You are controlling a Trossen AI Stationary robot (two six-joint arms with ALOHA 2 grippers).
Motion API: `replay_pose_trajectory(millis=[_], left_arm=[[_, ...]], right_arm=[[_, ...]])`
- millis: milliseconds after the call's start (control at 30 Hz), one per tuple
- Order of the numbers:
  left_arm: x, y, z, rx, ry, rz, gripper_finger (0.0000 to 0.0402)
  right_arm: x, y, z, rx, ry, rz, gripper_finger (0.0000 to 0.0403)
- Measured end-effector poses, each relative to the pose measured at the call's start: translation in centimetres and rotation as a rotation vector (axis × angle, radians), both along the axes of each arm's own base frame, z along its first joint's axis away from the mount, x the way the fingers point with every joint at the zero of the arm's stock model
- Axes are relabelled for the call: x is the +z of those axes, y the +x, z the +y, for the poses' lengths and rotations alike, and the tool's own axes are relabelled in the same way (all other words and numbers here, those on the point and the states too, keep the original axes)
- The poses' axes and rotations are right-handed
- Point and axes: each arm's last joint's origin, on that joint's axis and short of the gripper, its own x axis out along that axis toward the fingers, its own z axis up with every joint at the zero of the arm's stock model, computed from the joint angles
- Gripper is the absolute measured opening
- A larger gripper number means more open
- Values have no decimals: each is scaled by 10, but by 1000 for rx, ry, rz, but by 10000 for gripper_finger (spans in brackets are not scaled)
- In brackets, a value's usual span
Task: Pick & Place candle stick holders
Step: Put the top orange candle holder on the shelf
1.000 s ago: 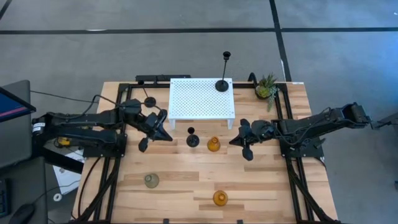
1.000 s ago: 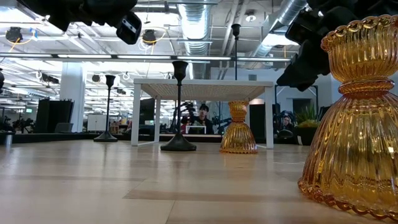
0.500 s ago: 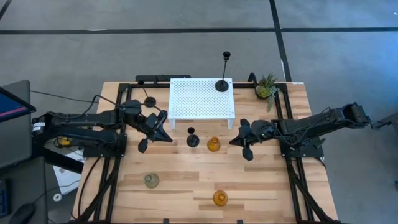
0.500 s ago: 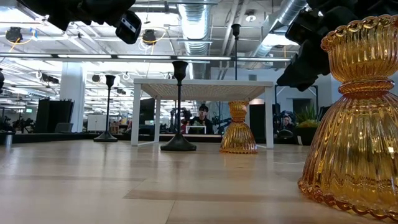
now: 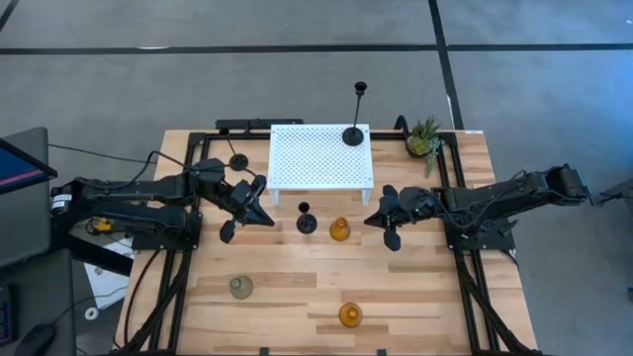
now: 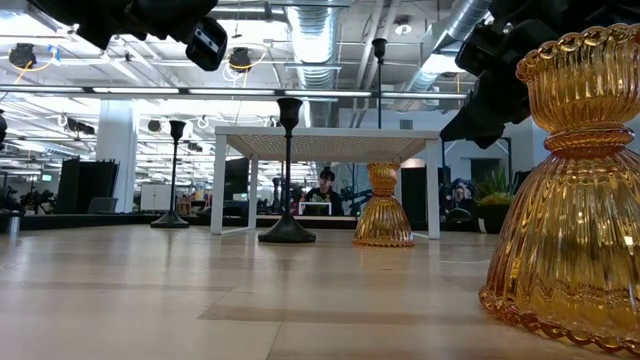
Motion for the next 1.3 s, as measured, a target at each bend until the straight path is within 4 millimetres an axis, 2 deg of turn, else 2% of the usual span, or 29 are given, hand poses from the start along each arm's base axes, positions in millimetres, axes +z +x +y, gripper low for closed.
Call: replay_pose_trajectory(millis=[267, 567, 733, 933, 1100, 1300], left_arm=[[0, 0, 0, 0, 0, -1, 4], [0, 0, 0, 0, 0, -1, 4], [0, 0, 0, 0, 0, -1, 4], [0, 0, 0, 0, 0, -1, 4], [0, 0, 0, 0, -1, 0, 4], [0, 0, 0, 0, -1, 0, 4]], right_arm=[[2, 1, 1, 4, -1, -22, 8], [2, 1, 1, -1, -5, -21, 89], [-8, 11, 0, -18, -13, -13, 117], [-28, 24, 1, -17, -15, 44, 120], [-31, 27, 1, -18, -15, 35, 117], [-30, 27, -2, -50, 4, 27, 134]])
